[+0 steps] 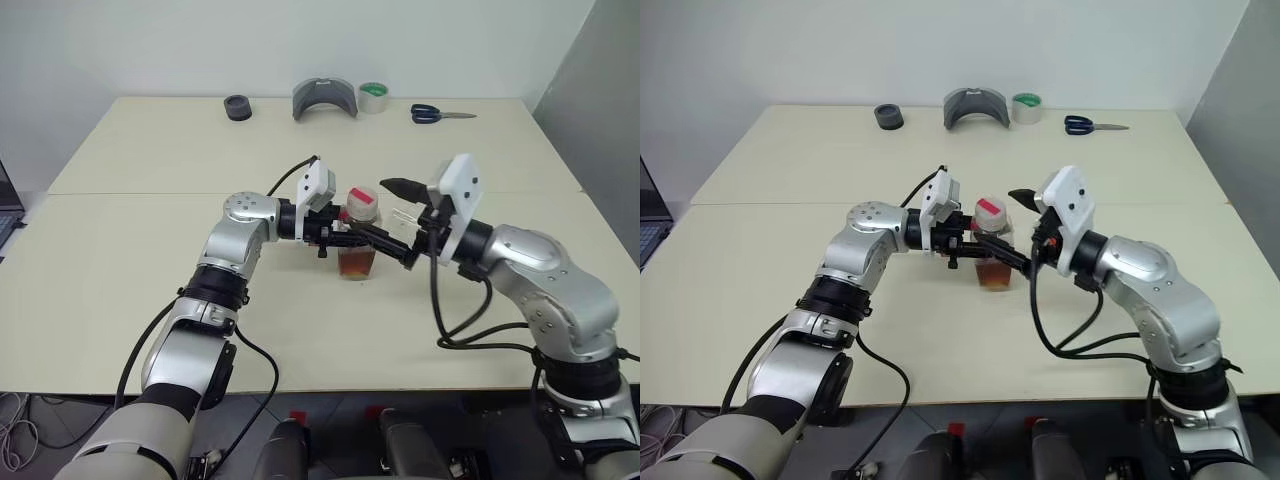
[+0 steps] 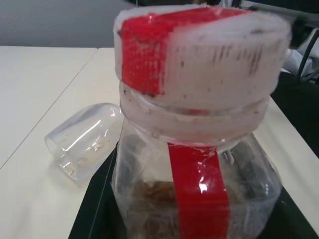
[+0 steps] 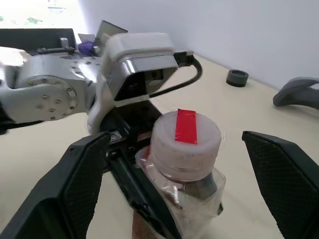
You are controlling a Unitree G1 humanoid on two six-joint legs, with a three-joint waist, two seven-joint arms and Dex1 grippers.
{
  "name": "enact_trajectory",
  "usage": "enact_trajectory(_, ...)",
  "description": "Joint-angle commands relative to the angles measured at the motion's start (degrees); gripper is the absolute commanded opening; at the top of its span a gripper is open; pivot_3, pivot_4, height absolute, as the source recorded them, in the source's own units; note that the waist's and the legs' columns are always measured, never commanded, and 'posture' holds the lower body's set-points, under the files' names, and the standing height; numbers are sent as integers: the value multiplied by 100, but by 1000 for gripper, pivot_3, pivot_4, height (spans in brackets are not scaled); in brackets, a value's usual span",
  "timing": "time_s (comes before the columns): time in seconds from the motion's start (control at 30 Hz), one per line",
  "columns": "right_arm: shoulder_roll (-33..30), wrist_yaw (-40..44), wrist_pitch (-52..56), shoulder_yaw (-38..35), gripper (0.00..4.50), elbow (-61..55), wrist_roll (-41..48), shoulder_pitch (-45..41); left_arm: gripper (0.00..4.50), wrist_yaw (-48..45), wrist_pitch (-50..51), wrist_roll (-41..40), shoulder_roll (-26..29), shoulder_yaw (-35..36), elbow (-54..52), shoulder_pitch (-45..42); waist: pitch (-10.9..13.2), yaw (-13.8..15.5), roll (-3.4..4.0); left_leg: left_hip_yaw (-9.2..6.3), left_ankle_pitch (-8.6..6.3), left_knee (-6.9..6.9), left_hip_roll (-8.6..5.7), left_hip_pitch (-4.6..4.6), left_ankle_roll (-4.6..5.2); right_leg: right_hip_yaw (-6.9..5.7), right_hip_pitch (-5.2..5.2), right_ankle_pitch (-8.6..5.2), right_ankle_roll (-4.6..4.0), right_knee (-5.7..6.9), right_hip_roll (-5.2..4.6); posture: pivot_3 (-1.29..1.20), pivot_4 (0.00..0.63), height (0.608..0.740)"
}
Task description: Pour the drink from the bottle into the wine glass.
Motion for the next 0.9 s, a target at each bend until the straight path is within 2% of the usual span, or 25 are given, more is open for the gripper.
enact_trajectory(0.03, 132, -177, -316, 20, 4500, 99, -265, -198, 1741, -76, -99, -91, 38, 117, -134, -144, 0, 3, 0, 0, 0, 0, 0, 0, 0, 0, 0, 0, 0, 0, -1, 0, 150, 740)
enact_trajectory(0.3, 208, -231, -447, -70, 4500, 264, -469, -178, 1741, -134, -162, -49, 70, 94, -126, -117, 0, 2, 0, 0, 0, 0, 0, 0, 0, 0, 0, 0, 0, 0, -2, 0, 150, 740)
enact_trajectory(0.9, 101, -214, -117, -326, 4500, 22, -116, -1, 1741, -137, -258, 4, 94, 91, -77, -90, 0, 2, 0, 0, 0, 0, 0, 0, 0, 0, 0, 0, 0, 1, -2, 0, 150, 740)
